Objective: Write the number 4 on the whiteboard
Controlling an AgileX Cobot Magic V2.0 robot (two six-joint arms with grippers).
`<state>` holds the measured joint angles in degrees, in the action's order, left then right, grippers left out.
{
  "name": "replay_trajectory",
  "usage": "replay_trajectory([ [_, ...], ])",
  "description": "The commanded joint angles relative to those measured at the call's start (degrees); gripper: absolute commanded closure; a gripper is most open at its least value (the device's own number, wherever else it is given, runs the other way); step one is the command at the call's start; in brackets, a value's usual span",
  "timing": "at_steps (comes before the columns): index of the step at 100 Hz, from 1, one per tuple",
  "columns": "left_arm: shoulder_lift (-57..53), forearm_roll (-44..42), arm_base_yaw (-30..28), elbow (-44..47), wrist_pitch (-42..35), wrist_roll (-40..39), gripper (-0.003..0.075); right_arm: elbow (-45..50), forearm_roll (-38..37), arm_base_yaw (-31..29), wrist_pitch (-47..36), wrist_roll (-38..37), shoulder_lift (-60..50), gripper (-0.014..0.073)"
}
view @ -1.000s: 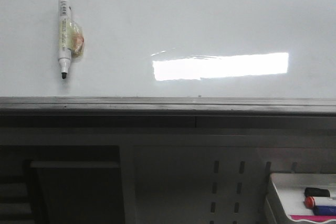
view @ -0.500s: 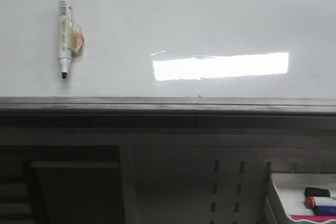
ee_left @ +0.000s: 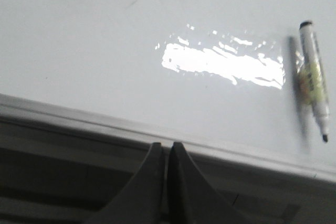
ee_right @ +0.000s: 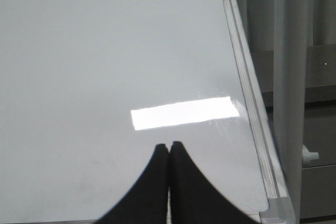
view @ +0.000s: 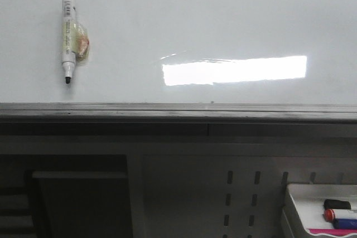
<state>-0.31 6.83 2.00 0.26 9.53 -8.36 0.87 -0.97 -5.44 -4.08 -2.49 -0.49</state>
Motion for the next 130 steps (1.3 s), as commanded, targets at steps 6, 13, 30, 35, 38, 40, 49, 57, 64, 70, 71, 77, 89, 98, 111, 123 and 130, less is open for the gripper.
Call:
replay_trajectory([
  [6,-1.4,0.2,-0.2,1.9,-9.5,-0.5,0.0741,1.1,-0.3,-0.3,-5.9,0.3,-0.9,0.0658],
  [13,-1.4,-1.1,-0.2,1.4,-8.9,-0.5,0.0741,1.1,-0.3,-0.3,-6.6,0.1,-0.9,0.0658],
  [30,-0.4,-3.2,-0.2,-1.3,-5.6,-0.4,0.0741,-0.7,4.8,-0.3,0.8,0.0,-0.9,0.0658],
  [35,0.8,-3.8,-0.2,-2.9,-4.1,-0.3,0.0741,-2.1,4.8,-0.3,3.0,0.0,-0.4,0.0658],
  [38,2.0,-3.8,-0.2,-3.7,-3.7,-0.3,0.0741,-3.1,4.8,-0.3,4.1,0.0,0.1,0.0658],
  [40,2.5,-3.8,-0.2,-4.4,-3.3,-0.3,0.0741,-3.8,4.8,-0.3,5.1,0.0,0.4,0.0658],
  [49,6.4,-4.6,-0.2,-7.5,-0.4,-0.1,0.0741,-7.1,4.8,-0.3,11.4,0.0,2.8,0.0658],
  [57,10.0,-7.3,-0.2,-10.4,1.7,0.1,0.0741,-10.5,4.8,-0.3,17.2,0.0,5.7,0.0658],
  [64,12.5,-9.6,-0.2,-13.2,3.2,0.1,0.0741,-13.4,4.8,-0.3,22.0,0.0,8.0,0.0658],
  [70,14.2,-10.2,-0.2,-15.1,3.4,0.1,0.0741,-15.7,4.8,-0.3,26.1,0.0,9.7,0.0658],
  [71,14.5,-10.5,-0.2,-15.3,3.4,0.1,0.0741,-16.1,4.8,-0.3,26.5,0.0,10.0,0.0658],
  [77,16.0,-11.1,-0.2,-16.5,3.4,0.1,0.074,-17.6,4.8,-0.3,29.2,0.0,11.2,0.0658],
  [89,18.7,-11.1,-0.2,-16.9,2.7,0.1,0.065,-18.0,4.8,-0.3,29.5,0.0,11.8,0.0658],
  [98,20.8,-11.1,-0.2,-16.5,0.8,0.1,0.0463,-17.9,4.8,-0.3,29.5,0.0,11.8,0.0658],
  [111,24.3,-11.1,-0.2,-13.9,-11.9,0.1,0.0244,-17.9,4.8,-0.3,29.6,0.0,11.8,0.0658],
  [123,29.1,-11.2,0.2,-12.8,-21.1,0.1,0.0262,-17.9,4.8,-0.3,29.9,0.0,11.8,0.0658],
  [130,32.3,-12.7,2.3,-13.3,-23.3,0.1,0.0285,-17.9,5.1,-0.3,29.9,0.0,11.8,0.0658],
])
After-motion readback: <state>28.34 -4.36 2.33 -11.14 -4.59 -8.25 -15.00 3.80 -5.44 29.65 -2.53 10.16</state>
